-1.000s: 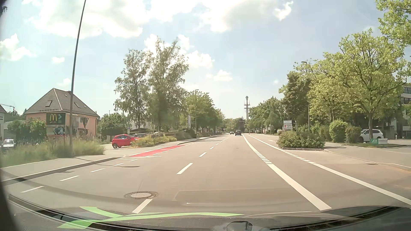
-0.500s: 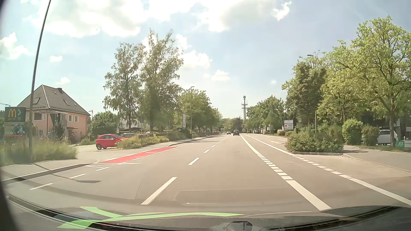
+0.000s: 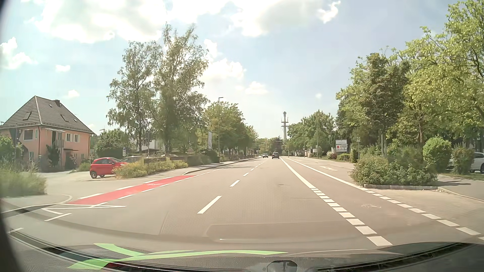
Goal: Follow the waypoints while adhering to traffic rules and regulations
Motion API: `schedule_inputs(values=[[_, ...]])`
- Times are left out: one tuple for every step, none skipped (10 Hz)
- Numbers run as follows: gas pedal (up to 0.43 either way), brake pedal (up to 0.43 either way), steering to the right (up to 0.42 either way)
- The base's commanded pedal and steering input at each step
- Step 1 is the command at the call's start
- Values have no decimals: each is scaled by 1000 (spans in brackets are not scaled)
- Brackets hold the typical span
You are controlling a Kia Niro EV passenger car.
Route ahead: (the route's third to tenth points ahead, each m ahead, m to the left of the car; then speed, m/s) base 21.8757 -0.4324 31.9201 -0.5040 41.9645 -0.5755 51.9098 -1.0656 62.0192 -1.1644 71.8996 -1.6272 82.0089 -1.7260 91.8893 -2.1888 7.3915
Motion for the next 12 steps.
schedule_inputs(values=[[150,0,11],[150,0,11],[150,0,11],[150,0,11],[150,0,11],[150,0,11],[150,0,11],[150,0,11],[150,0,11],[150,0,11],[150,0,11],[150,0,11]])
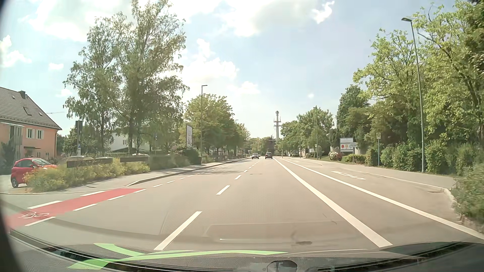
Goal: Follow the waypoints while adhering to traffic rules and regulations
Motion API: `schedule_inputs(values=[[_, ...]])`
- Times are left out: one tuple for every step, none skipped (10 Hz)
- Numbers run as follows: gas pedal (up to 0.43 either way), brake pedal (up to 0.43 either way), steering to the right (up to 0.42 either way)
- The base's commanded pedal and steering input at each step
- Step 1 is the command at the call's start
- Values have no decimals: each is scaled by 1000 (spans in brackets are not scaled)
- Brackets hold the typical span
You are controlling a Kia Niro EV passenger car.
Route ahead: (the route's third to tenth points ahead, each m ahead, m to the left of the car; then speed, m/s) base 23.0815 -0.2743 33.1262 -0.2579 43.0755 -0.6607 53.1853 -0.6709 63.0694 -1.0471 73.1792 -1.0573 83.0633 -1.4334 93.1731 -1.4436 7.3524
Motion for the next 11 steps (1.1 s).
schedule_inputs(values=[[150,0,11],[150,0,11],[150,0,11],[138,0,11],[138,0,10],[138,0,10],[138,0,10],[138,0,10],[138,0,9],[138,0,6],[138,0,5]])
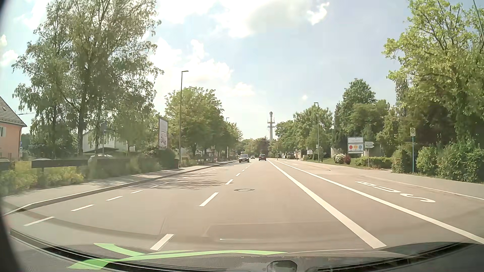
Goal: Follow the waypoints while adhering to traffic rules and regulations
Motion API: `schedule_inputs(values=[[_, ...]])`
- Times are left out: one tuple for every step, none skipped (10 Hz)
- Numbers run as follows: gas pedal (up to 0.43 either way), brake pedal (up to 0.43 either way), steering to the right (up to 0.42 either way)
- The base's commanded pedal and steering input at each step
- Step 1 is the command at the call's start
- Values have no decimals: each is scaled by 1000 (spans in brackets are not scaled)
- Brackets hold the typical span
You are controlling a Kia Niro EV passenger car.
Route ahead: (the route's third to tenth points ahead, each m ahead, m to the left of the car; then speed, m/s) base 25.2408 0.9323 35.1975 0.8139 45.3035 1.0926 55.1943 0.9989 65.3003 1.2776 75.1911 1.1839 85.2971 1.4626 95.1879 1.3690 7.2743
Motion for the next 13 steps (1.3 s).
schedule_inputs(values=[[138,0,4],[138,0,3],[138,0,0],[138,0,0],[130,0,-1],[130,0,0],[130,0,-1],[130,0,-1],[130,0,-1],[130,0,-1],[130,0,-1],[130,0,-1],[130,0,-1]])
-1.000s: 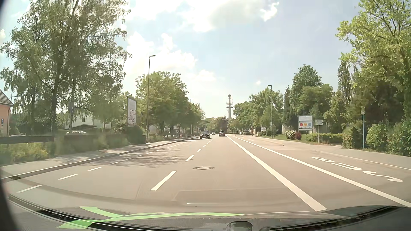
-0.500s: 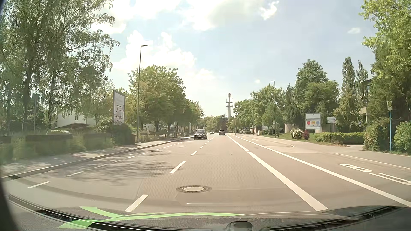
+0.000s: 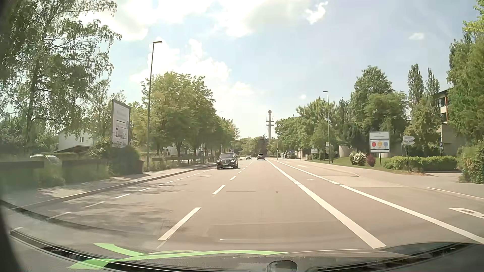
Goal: Follow the waypoints while adhering to traffic rules and regulations
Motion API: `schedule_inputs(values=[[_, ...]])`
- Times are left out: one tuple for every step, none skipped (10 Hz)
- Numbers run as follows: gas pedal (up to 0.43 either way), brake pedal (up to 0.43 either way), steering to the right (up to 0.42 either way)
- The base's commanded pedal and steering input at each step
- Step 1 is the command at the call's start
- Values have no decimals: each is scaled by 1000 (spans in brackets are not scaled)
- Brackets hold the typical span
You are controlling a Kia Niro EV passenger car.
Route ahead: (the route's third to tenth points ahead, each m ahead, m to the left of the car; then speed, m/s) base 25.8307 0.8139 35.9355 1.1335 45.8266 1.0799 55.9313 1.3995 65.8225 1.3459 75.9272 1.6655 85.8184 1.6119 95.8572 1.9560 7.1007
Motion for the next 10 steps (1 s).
schedule_inputs(values=[[130,0,-3],[130,0,-3],[130,0,-3],[130,0,-2],[130,0,-2],[130,0,-2],[118,0,1],[118,0,4],[118,0,4],[118,0,4]])
